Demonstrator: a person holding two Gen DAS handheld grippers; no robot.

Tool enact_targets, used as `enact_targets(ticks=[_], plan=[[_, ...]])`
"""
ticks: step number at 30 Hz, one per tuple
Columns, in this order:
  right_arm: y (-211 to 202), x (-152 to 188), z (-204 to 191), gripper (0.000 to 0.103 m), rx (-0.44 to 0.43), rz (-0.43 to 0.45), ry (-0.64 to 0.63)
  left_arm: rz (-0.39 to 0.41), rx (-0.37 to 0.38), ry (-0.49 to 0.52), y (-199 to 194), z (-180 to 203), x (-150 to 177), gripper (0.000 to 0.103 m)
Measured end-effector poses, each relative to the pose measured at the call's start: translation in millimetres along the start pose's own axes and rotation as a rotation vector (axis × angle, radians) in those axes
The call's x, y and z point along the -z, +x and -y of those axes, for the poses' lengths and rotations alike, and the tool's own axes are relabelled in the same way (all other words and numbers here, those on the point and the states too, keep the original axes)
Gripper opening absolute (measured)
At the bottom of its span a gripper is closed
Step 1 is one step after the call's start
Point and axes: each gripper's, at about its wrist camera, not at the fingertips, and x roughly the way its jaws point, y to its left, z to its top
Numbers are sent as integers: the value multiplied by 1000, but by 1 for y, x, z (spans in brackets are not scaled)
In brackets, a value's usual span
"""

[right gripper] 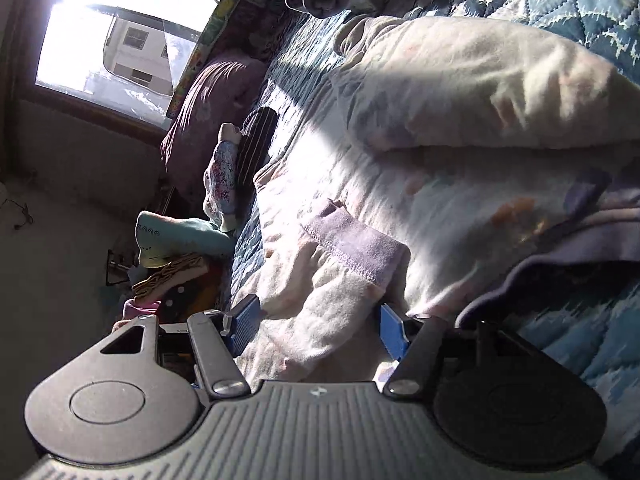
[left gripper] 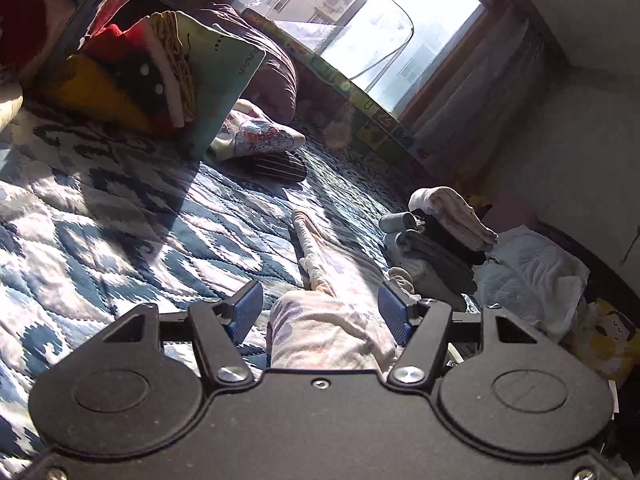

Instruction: Fold clothes

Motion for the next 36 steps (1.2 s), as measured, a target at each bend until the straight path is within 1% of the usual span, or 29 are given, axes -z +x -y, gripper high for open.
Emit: enact_targets(ticks=[1,3,4,5,7,10,13,15,17,19,22,24,26,29,32,34,36], plan=[[3,-1,-1,63,4,8,-1,2,1,3,0,1,0,63],[8,-2,-4,58,12,21,-13,-3,3,13,2,2,1,63],[10,-2,-6,40,11,23,-39,-9,-1,18,3,2,1,63],[12,-2,-8,10,2,18,-64,-16,-4,21,5,2,2,63],[10,-2,-16,9,0,37,-114,-31,-11,22,9,2,4,63],[-11,-7,-36,9,-42,97,-269,-40,-13,19,13,4,5,63],[-35,-19,-55,9,-73,160,-411,-39,15,-11,15,4,3,63],[-49,-32,-63,9,-83,200,-472,-38,36,-42,17,4,3,62],[-62,-48,-67,9,-88,233,-510,-44,48,-55,21,6,3,61],[-74,-64,-66,9,-81,260,-534,-53,60,-62,26,10,4,59],[-89,-84,-61,9,-62,292,-556,-85,70,-25,36,21,9,51],[-99,-96,-53,9,-42,314,-564,-116,86,18,43,31,15,45],[-106,-106,-43,9,-21,321,-561,-147,101,62,49,41,20,41],[-111,-110,-24,9,13,310,-575,-194,104,160,59,56,32,41],[-116,-106,-5,9,42,298,-585,-241,106,259,69,72,45,41],[-121,-104,10,9,59,303,-577,-298,87,350,76,81,56,41],[-125,-103,24,9,71,306,-563,-332,79,424,80,86,66,41]])
